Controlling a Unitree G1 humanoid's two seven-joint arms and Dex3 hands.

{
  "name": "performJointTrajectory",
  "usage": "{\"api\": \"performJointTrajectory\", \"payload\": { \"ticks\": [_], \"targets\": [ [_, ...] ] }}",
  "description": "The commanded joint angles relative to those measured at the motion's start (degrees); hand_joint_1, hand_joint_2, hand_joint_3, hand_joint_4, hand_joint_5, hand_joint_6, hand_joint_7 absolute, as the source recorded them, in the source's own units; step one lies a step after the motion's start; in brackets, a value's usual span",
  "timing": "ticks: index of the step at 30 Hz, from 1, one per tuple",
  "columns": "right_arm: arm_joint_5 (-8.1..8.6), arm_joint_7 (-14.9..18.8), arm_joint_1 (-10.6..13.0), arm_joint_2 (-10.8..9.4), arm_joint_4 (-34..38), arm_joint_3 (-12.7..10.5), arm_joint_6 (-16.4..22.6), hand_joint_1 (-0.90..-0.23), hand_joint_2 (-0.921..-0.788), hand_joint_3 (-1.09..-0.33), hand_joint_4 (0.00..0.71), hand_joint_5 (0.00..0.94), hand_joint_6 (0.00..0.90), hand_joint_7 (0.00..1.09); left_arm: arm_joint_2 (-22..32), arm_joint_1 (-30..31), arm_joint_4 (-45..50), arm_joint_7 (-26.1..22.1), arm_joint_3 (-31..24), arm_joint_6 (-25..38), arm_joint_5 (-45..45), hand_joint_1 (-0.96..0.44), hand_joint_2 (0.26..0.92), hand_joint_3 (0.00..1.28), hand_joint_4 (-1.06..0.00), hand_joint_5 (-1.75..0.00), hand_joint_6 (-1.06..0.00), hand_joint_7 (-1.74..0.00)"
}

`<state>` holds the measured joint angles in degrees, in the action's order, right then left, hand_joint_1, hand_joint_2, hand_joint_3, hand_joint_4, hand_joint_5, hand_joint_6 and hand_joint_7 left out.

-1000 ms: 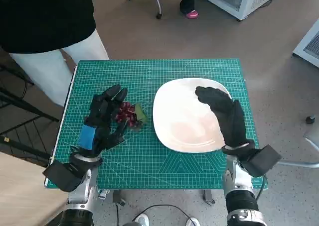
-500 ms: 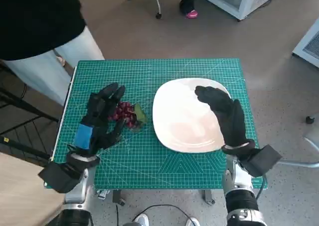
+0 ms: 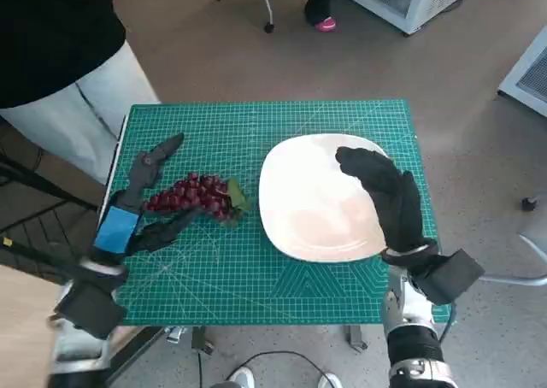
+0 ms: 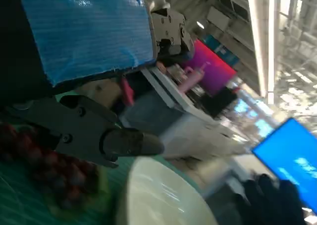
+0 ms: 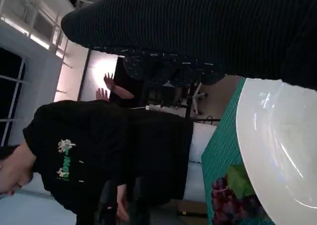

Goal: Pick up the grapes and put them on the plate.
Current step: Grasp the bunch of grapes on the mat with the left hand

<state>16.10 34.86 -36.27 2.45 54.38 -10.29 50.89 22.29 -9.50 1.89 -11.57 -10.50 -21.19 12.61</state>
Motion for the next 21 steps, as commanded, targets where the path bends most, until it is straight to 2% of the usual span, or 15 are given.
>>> {"api": "performJointTrajectory", "payload": {
  "ticks": [1, 4, 8, 14, 21],
  "targets": [
    [-0.02, 0.2, 1.0, -0.3, 1.2, -0.1, -0.2, -0.424, -0.921, -0.581, 0.456, 0.000, 0.270, 0.53, 5.0, 0.0, 7.7, -4.0, 1.5, 13.2, 8.2, -0.47, 0.826, 0.01, -0.15, 0.00, -0.22, -0.15],
    [-0.05, 0.1, 1.0, -0.4, 1.2, -0.1, -0.2, -0.420, -0.921, -0.585, 0.455, 0.000, 0.268, 0.53, 6.0, -1.2, 9.5, -5.2, 2.9, 19.5, 12.3, -0.41, 0.760, 0.00, -0.14, 0.00, -0.29, -0.08],
    [0.00, 0.1, 0.9, -0.5, 1.2, -0.2, -0.5, -0.419, -0.921, -0.587, 0.455, 0.000, 0.267, 0.54, 6.5, -2.9, 9.7, -6.1, 5.4, 25.1, 16.4, -0.37, 0.720, 0.00, -0.13, 0.00, -0.33, -0.04],
    [0.09, 0.1, 0.9, -0.4, 1.3, -0.2, -0.5, -0.419, -0.921, -0.588, 0.455, 0.000, 0.266, 0.54, 6.9, -5.8, 7.8, -6.7, 9.1, 30.8, 20.0, -0.35, 0.705, 0.00, -0.14, 0.00, -0.35, -0.02],
    [0.20, 0.1, 1.0, -0.3, 1.2, -0.3, -0.7, -0.418, -0.921, -0.587, 0.456, 0.000, 0.266, 0.54, 6.9, -8.3, 4.3, -5.8, 12.8, 33.3, 22.5, -0.33, 0.702, 0.00, -0.14, 0.00, -0.36, -0.01]
  ]
}}
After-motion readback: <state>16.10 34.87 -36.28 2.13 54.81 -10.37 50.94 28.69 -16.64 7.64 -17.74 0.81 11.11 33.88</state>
